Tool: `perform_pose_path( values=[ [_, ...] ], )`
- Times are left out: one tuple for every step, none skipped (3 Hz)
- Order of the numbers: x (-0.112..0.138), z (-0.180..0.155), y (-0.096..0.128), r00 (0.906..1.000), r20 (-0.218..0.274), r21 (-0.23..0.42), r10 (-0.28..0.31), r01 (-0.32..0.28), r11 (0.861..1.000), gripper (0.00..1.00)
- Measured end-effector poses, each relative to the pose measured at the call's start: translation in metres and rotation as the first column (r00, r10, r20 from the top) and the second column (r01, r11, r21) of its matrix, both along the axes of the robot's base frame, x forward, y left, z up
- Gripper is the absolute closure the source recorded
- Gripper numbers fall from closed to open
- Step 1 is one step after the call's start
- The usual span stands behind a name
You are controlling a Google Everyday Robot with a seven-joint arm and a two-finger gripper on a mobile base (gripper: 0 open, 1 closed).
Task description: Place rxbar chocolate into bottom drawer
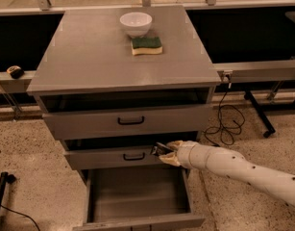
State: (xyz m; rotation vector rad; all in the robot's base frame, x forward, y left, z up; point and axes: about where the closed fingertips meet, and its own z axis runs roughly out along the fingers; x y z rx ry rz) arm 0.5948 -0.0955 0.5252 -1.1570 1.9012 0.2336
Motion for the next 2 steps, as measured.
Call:
perform_pose_path(
  values=[
    [0.020,0.003,-0.027,0.9968,0.079,0.097,0.009,-0.016,0.995,1.00],
    [0.025,0.003,-0.049,0.9927,0.120,0.244,0.015,-0.044,0.969,1.00]
  ],
)
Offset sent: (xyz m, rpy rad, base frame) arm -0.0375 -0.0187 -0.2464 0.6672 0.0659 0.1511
